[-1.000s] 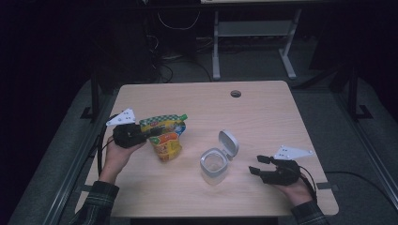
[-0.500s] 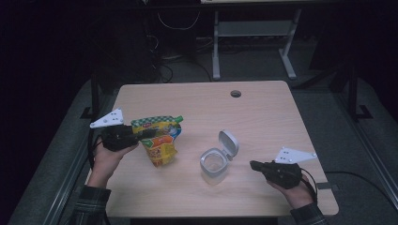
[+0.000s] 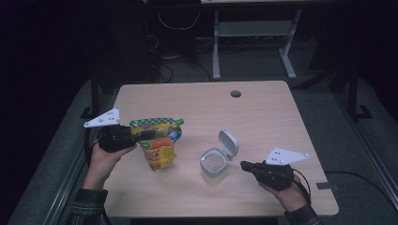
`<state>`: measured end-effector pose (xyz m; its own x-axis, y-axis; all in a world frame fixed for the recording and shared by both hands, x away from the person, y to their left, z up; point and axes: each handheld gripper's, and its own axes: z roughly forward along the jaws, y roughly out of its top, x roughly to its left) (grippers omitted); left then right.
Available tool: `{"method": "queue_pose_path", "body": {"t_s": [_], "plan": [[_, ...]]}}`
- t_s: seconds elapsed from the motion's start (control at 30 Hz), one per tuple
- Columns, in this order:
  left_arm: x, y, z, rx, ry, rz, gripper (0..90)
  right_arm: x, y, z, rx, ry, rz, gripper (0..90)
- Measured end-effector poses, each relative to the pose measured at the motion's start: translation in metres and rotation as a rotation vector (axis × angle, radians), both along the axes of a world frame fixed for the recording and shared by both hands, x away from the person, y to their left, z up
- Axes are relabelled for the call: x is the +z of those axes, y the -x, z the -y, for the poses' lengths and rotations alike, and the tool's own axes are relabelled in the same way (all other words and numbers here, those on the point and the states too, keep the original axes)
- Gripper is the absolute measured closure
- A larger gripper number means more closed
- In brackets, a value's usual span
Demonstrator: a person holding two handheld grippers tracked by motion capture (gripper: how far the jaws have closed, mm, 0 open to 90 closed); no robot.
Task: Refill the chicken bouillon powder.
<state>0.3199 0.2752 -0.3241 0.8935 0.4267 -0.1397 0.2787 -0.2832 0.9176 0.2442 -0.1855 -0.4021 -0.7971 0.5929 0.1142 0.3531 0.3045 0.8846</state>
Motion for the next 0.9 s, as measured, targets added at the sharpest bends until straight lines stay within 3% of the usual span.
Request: {"method": "queue_pose_path", "body": {"t_s": [0.2, 0.53, 0.9], "plan": [[0.003, 0.002, 0.002, -0.007, -0.003, -0.004, 90.0, 0.007, 0.003, -0.009, 0.056, -0.006, 0.029, 89.7], [0.005, 0.003, 0.003, -0.023, 0.013, -0.008, 90.0, 0.018, 0.003, -0.028, 0.088, -0.02, 0.039, 89.8], [0.009, 0.005, 0.002, -0.037, 0.027, -0.017, 90.0, 0.032, -0.004, -0.071, 0.114, -0.018, 0.075, 89.8]]}}
